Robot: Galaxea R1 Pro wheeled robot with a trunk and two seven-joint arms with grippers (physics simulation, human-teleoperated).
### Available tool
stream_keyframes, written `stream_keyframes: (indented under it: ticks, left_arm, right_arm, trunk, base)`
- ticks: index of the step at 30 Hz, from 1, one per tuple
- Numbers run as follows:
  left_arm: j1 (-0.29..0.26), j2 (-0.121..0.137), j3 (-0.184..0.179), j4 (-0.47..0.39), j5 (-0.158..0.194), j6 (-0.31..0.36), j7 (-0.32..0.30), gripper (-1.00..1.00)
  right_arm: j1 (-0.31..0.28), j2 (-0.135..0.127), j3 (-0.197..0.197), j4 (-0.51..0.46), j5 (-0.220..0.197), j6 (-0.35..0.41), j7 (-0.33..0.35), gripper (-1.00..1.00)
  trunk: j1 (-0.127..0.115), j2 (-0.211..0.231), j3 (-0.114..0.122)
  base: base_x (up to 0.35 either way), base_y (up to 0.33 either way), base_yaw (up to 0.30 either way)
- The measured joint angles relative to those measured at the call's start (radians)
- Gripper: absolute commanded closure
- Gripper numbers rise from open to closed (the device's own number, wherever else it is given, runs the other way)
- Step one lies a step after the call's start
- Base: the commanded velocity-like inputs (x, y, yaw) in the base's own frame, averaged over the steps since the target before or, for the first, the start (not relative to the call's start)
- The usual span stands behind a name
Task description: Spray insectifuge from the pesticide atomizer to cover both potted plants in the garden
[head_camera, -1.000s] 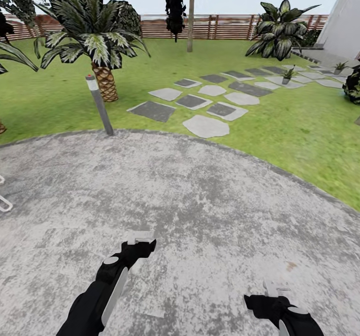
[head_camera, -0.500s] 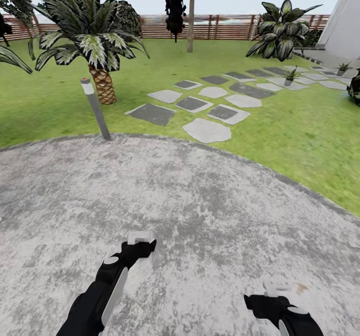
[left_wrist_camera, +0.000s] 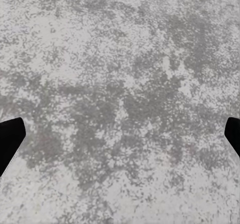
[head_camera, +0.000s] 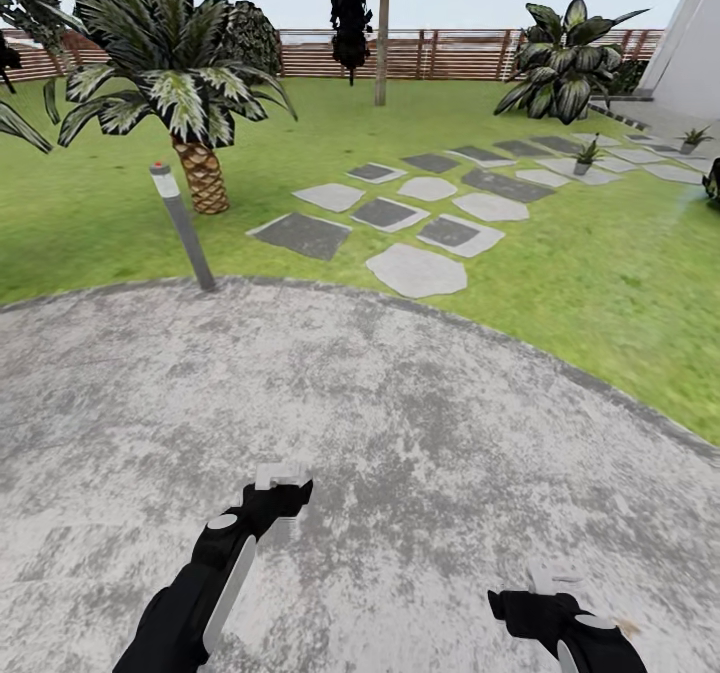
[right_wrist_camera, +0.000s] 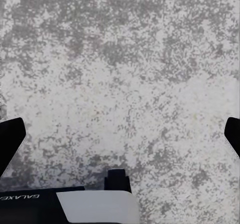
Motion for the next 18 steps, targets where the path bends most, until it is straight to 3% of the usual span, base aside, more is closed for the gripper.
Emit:
stream_keyframes:
  ticks: [18]
  left_arm:
    - [0.000, 0.000, 0.000, 0.000, 0.000, 0.001, 0.000, -1.00]
  right_arm:
    - [0.000, 0.000, 0.000, 0.000, 0.000, 0.000, 0.000, -1.00]
  trunk:
    - [0.000, 0.000, 0.000]
  base:
    - [0.340, 0.000, 0.000]
